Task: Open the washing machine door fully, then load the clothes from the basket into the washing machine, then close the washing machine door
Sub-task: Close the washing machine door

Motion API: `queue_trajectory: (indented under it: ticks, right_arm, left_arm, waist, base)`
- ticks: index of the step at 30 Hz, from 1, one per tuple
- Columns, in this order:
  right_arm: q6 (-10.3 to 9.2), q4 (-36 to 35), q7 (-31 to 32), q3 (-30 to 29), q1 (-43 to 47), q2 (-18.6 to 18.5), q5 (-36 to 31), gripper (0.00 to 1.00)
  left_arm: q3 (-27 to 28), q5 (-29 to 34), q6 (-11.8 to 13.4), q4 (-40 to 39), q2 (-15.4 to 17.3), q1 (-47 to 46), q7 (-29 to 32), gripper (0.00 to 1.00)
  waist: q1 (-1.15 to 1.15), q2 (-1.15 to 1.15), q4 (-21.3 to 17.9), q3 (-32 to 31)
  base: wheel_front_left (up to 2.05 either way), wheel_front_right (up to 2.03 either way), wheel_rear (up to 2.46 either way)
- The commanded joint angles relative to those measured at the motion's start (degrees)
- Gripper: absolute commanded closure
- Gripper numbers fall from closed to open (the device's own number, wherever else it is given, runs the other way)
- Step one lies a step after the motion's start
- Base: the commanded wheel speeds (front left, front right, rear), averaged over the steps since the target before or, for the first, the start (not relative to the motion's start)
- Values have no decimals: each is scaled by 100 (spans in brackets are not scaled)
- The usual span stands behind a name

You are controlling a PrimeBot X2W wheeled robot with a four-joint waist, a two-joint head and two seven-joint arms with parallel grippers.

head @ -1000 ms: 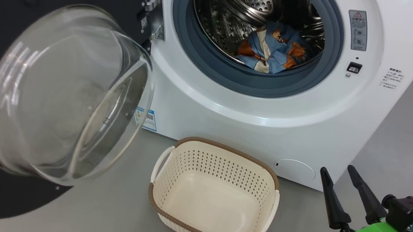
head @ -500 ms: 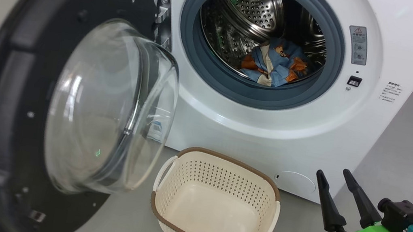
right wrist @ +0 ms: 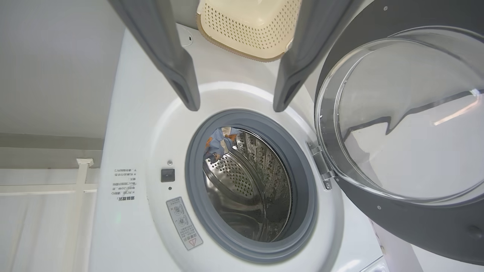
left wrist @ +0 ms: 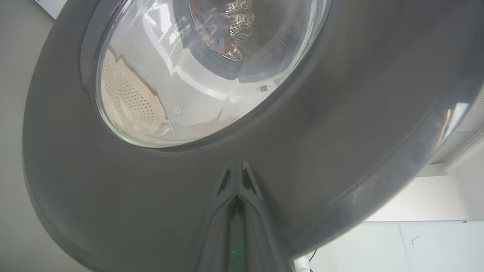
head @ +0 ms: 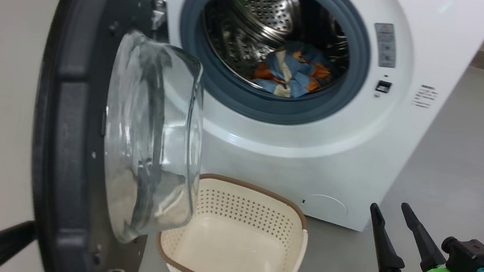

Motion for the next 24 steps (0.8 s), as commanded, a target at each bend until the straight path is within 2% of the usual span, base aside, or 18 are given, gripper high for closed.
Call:
queue_trajectory:
  ticks: [1,12,24]
  right_arm:
    - [43,-131,-47,36,-88,-72,-45,0]
    - [43,-161,-47,10,-157,-136,-60,0]
    - [43,-185,-47,-23,-234,-120,-58,0]
  left_arm:
    - [98,-93,13,-347,20,-104,99,100]
    - [-297,64,-199,-783,-558,-10,-187,100]
    - [-350,202,-333,-454,-744,-346,-549,100]
  waist:
    - [0,0,-225,24]
    - [0,0,-1132,122]
    - [0,0,-2016,239]
  base:
    - [0,0,0]
    - [0,0,0]
    - [0,0,0]
